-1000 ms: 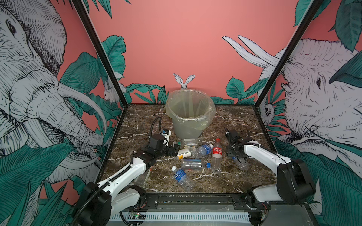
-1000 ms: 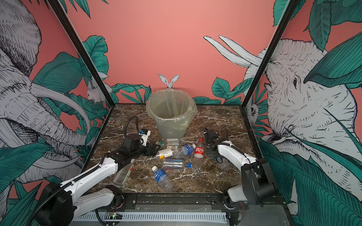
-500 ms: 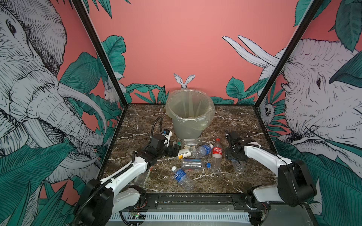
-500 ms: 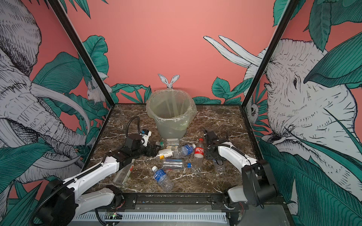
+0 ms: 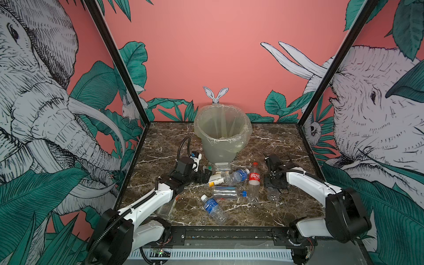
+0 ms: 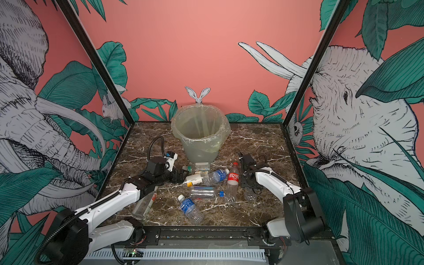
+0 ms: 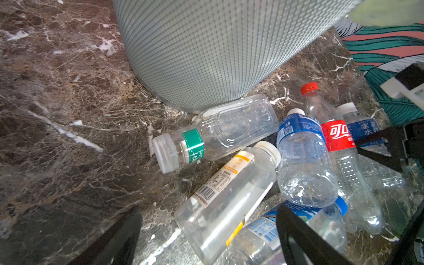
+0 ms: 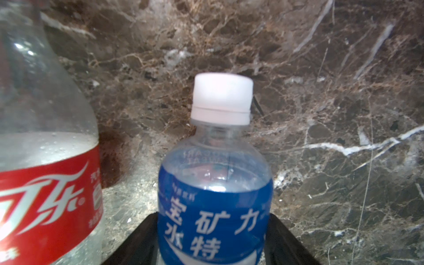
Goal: Throw the plastic bottles in the bin
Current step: Pick up the plastic bottle from the middle-right of the table.
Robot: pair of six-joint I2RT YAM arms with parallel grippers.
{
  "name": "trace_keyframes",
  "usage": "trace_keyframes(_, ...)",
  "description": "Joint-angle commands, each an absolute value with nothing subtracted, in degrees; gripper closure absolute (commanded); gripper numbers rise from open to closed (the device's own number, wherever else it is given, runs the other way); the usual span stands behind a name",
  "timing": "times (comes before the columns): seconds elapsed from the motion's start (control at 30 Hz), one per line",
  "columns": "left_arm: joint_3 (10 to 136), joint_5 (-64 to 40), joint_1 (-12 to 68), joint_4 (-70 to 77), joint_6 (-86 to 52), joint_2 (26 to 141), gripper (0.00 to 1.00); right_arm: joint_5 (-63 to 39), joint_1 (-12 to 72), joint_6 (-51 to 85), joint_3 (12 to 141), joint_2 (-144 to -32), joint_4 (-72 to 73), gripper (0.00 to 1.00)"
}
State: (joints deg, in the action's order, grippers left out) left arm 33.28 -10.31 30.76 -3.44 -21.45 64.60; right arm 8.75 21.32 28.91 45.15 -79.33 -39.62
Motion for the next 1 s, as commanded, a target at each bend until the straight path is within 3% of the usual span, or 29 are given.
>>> trace_keyframes(0.0,33.3,-10.7,31.0,-3.1,-21.8,64.1,0.07,8.3,21.5,29.2,43.9,-79.5,-39.0,0.28)
trace_keyframes(0.13,33.3,-10.7,31.0,-3.2,-21.9,64.0,0.07,8.1,21.5,29.5,43.5,-79.8,-38.3,0.29)
trace_keyframes(0.4,32.9,-10.6,31.0,-3.9,-21.9,63.2,0.07,8.7,21.5,29.5,43.4,-75.3,-39.2,0.41)
trace_keyframes(0.97,32.7,-9.7,31.2,-8.2,-19.9,61.1,0.07,14.5,30.6,28.3,44.0,-58.1,-40.8,0.42)
